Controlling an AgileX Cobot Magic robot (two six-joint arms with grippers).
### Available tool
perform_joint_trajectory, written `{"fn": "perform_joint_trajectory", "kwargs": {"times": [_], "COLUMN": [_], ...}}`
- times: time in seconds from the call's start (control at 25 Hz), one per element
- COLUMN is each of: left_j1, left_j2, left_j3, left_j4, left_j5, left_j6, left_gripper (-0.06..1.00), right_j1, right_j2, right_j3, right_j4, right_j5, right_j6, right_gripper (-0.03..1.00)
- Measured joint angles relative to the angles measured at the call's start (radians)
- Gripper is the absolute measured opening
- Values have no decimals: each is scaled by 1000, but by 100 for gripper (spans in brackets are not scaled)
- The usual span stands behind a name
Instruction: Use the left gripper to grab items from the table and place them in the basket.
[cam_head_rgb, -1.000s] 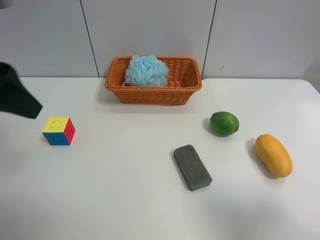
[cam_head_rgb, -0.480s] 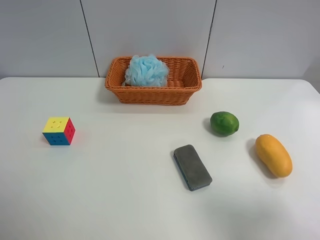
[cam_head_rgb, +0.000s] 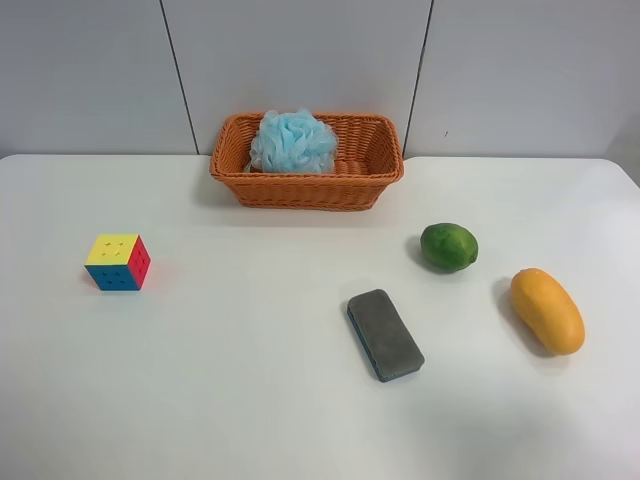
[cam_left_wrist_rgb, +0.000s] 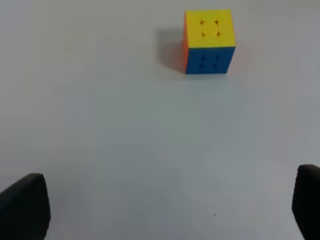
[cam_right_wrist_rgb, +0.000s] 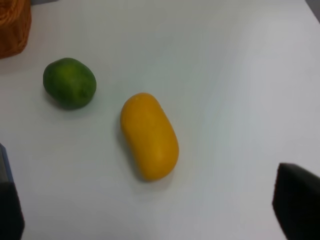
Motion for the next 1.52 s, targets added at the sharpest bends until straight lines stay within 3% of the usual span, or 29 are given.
{"fn": "perform_joint_trajectory", "kwargs": {"times": [0.32,1.52], "left_j1": [12,12], "left_j2": [-142,-147], "left_j3": [0,0], "left_j4": [-2,-2], "left_j5": [0,0], "left_j6": [0,0], "left_gripper": [96,95], "right_j1": [0,0], "right_j2": [0,0], "right_j3": [0,0], "right_j4": [0,0], "right_j5": [0,0], "right_j6": [0,0], "right_gripper": [99,99]}}
